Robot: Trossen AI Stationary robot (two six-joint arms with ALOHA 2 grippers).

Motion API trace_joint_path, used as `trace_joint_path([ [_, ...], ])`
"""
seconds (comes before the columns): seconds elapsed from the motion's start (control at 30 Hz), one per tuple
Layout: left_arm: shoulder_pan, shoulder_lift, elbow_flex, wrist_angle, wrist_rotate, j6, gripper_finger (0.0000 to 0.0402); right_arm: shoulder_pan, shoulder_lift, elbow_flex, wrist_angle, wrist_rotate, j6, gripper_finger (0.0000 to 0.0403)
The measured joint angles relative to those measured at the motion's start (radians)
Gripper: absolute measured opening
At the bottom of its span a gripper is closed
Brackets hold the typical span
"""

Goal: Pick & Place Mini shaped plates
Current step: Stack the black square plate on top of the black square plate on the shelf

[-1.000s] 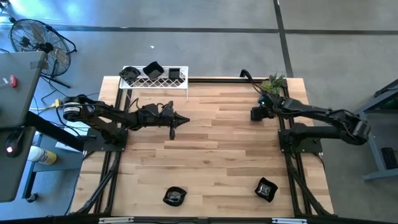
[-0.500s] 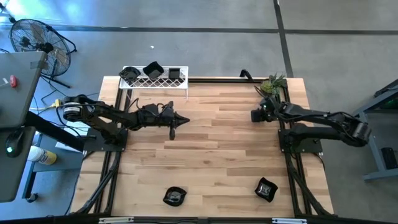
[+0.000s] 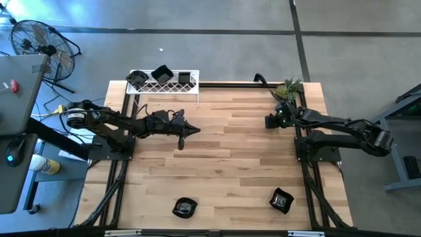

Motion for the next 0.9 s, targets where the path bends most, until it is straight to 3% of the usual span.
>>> trace_joint_path([
  [0.17,0.000,0.000,0.000,-0.001,0.024,0.000,0.0000,0.000,0.000,0.000,0.000,0.004,0.001,0.0077],
  [0.57,0.000,0.000,0.000,-0.001,0.029,-0.001,0.0000,0.000,-0.010,0.002,0.008,-0.011,-0.022,0.0170],
  [0.9,0.000,0.000,0.000,-0.001,0.042,-0.001,0.0000,0.000,-0.071,0.002,0.028,-0.004,-0.027,0.0176],
])
